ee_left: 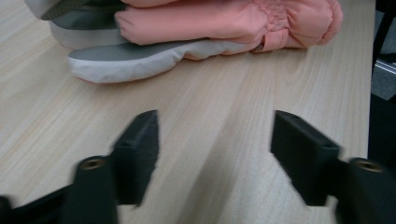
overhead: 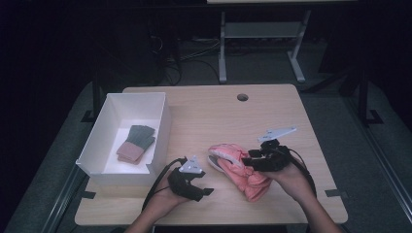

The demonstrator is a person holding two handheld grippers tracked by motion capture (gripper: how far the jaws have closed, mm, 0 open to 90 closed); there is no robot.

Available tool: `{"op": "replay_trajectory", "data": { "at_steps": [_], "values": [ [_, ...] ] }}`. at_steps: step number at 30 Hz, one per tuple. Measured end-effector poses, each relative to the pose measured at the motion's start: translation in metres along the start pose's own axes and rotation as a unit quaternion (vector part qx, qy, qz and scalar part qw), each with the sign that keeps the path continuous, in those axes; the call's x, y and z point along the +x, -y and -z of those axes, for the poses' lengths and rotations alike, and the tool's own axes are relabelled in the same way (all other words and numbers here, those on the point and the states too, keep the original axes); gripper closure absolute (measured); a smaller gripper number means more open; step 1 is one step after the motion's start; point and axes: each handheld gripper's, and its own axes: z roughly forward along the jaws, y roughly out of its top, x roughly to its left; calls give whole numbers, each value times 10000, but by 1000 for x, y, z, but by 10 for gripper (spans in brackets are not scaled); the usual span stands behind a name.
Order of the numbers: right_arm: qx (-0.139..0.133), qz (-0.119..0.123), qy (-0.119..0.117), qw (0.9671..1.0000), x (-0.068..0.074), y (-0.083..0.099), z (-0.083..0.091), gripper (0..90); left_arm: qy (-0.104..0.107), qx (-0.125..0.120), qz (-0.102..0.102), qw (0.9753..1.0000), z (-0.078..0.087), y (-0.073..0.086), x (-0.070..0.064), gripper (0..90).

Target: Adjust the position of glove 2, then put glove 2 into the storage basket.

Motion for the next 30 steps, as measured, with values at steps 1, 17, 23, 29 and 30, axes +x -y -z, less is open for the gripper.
{"op": "replay_trajectory", "data": {
  "at_steps": [1,17,23,29,30],
  "values": [
    [-102,42,27,9999,-4,1,5,643,35,-31,53,10000,0,-1,0,464],
    [-84,-30,195,9998,-67,72,29,900,92,338,38,9994,-26,-31,-13,897],
    [256,-19,-99,9996,-72,87,10,900,110,333,170,9992,-41,-39,-9,897],
    [338,145,-261,9990,-64,84,1,900,45,378,220,9990,-52,-43,-4,896],
    [378,154,-288,9987,-63,84,-1,900,26,375,223,9990,-53,-43,-3,896]
  ]
}}
